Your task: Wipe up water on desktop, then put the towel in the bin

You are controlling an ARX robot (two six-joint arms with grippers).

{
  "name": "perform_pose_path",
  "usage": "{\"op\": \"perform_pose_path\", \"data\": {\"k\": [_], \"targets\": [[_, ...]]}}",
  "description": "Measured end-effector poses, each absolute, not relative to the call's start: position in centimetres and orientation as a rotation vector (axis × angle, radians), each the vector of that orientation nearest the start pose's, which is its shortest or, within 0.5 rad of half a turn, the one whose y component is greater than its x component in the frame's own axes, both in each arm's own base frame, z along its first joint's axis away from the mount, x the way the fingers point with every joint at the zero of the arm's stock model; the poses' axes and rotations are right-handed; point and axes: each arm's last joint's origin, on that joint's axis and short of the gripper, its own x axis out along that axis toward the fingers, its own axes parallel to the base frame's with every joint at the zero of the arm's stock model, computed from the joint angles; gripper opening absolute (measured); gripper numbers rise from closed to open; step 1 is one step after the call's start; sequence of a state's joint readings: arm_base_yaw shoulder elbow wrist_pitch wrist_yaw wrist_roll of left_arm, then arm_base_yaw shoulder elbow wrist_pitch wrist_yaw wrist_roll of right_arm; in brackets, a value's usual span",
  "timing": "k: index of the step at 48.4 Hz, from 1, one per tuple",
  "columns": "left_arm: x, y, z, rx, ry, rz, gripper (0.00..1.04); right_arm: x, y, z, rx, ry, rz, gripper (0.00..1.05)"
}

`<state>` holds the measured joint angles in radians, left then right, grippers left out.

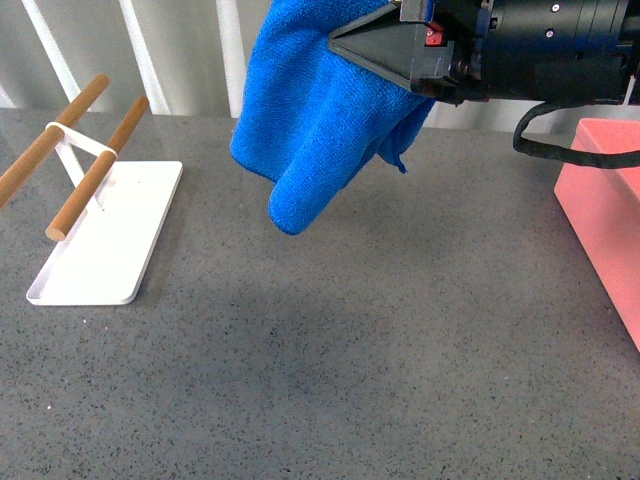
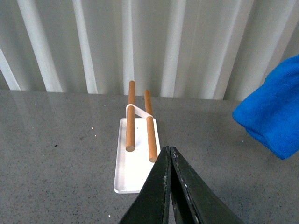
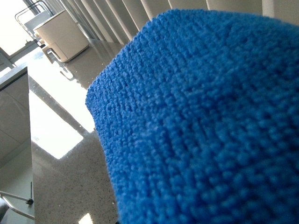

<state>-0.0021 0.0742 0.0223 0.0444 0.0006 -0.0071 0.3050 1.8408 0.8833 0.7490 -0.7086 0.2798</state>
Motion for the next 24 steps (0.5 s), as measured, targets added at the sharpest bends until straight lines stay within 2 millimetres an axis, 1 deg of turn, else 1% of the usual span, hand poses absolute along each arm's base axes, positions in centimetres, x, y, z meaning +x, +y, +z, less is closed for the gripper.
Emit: {"op": "perform_pose_path", "data": {"k": [4,9,14,16,20,23,24], "targets": [[9.7,0.0,17.1,-0.007,-0.023,-0.002,0.04,34.6,12.6,17.2,0.296,0.357,0.967,0.05],[9.7,0.0,17.1,-0.007,-0.02,-0.002,0.04,34.6,12.4,16.9,0.285,0.375,0.959,0.05],[9.7,0.0,17.1,-0.008,-0.02,-0.002,0.04,34.5,12.3,15.7,0.255,0.45,0.922,0.05],[9.7,0.0,17.1,-0.007,-0.019,-0.002,0.08,34.5,12.3,15.2,0.234,0.476,0.908,0.05],[9.6,0.0,17.1,-0.007,-0.02,-0.002,0.2,34.7,12.2,14.2,0.194,0.53,0.876,0.05],[9.6,0.0,17.1,-0.007,-0.02,-0.002,0.28,34.9,12.2,13.4,0.159,0.569,0.845,0.05],[9.6,0.0,17.1,-0.007,-0.02,-0.002,0.32,35.0,12.1,12.9,0.139,0.593,0.829,0.05]]}}
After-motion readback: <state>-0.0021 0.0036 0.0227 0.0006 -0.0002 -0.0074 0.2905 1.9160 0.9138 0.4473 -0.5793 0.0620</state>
